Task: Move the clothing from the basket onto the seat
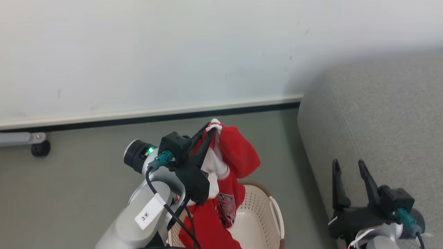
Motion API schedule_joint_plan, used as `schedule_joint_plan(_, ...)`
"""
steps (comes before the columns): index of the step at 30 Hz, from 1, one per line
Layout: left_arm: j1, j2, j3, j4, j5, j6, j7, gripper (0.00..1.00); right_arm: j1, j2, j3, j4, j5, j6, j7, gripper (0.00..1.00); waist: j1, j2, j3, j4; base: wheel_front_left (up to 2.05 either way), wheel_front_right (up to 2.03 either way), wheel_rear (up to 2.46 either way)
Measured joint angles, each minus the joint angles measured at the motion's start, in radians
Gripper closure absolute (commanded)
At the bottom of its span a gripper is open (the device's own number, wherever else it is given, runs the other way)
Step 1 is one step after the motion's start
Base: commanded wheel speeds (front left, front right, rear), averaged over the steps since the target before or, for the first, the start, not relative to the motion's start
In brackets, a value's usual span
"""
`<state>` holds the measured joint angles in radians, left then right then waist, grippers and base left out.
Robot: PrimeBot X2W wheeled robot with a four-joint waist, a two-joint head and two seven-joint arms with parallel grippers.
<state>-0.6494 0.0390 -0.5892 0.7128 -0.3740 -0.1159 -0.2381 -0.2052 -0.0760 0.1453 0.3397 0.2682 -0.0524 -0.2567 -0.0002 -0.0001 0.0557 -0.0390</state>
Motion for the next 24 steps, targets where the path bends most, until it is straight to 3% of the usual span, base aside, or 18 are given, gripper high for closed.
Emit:
schedule_joint_plan(11,0.025,0.000,-0.016,-0.064,-0.034,-0.007,0.062,1.00,0.115,0.008,0.027,-0.038,-0.014,0.010,0.000,0.00,0.0000,-0.0001,-0.144,0.009,0.00,0.00,0.00)
schedule_joint_plan(24,0.025,0.000,-0.017,-0.115,-0.057,-0.002,0.115,1.00,0.138,0.011,0.054,-0.067,-0.022,0.030,0.000,0.00,0.0002,0.0001,-0.172,0.003,0.00,0.00,0.00)
